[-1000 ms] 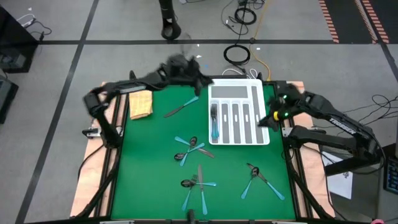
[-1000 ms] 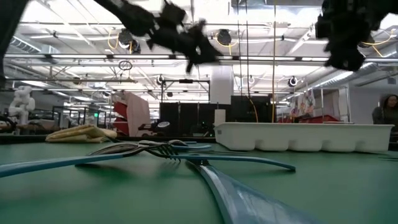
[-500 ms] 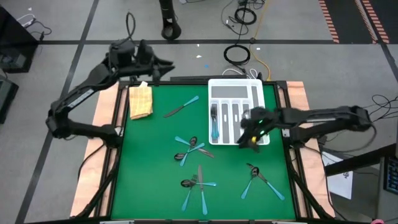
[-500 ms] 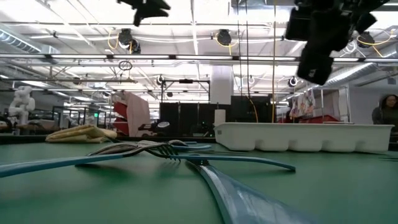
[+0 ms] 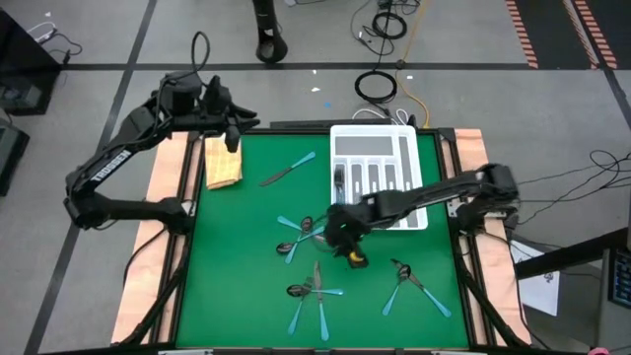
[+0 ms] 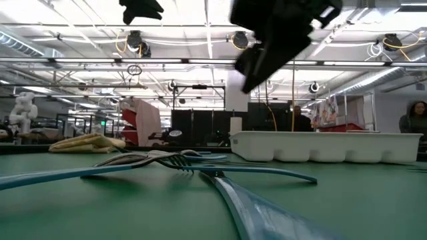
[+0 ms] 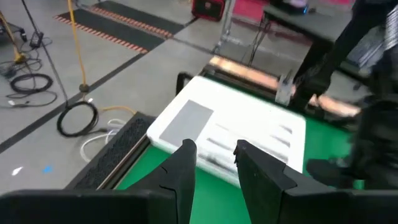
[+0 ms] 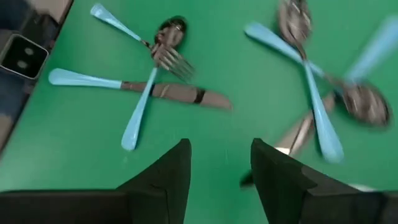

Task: Sort silverware
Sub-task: Put the blue fork into the silverware organizer

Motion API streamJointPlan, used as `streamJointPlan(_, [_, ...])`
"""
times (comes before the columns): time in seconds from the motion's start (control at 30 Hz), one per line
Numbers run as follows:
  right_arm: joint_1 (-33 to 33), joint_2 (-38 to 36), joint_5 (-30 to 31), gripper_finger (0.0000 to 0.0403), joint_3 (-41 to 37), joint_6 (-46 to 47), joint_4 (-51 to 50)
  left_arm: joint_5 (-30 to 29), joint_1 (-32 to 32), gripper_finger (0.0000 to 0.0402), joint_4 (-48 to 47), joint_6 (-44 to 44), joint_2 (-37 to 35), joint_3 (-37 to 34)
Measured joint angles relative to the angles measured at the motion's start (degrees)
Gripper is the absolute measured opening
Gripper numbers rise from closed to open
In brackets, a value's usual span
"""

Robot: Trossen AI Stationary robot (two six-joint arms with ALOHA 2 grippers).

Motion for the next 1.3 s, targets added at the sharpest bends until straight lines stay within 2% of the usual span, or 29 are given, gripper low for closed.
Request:
streamJointPlan(0.27, [4.24, 14.59, 0.31, 0.0155, 17.93, -9.91, -6.21, -0.68, -0.04, 0.0121, -2.07, 1.6, -1.54, 0.0])
streamJointPlan(0.5, [7.59, 22.78, 0.05, 0.0155, 26.93, -18.31, -9.13, -2.9, -0.02, 0.0121, -2.13, 1.45, -2.96, 0.0])
streamJointPlan(0.7, [9.95, 27.42, 0.2, 0.0155, 30.6, -22.25, -8.66, -5.99, -0.02, 0.0121, -5.92, 1.4, -3.99, 0.0])
streamJointPlan(0.83, [11.57, 29.28, 2.95, 0.0155, 31.33, -23.98, -6.93, -8.01, -0.01, 0.0121, -9.53, -0.03, -4.24, 0.0])
streamJointPlan(1.07, [13.06, 30.85, 7.1, 0.0155, 31.42, -25.9, -1.5, -8.79, -0.02, 0.0121, -13.23, -0.57, -4.34, 0.0])
streamJointPlan(1.3, [13.09, 31.06, 7.08, 0.0155, 31.42, -26.23, 0.57, -9.05, -0.02, 0.0121, -13.81, -0.57, -4.32, 0.0])
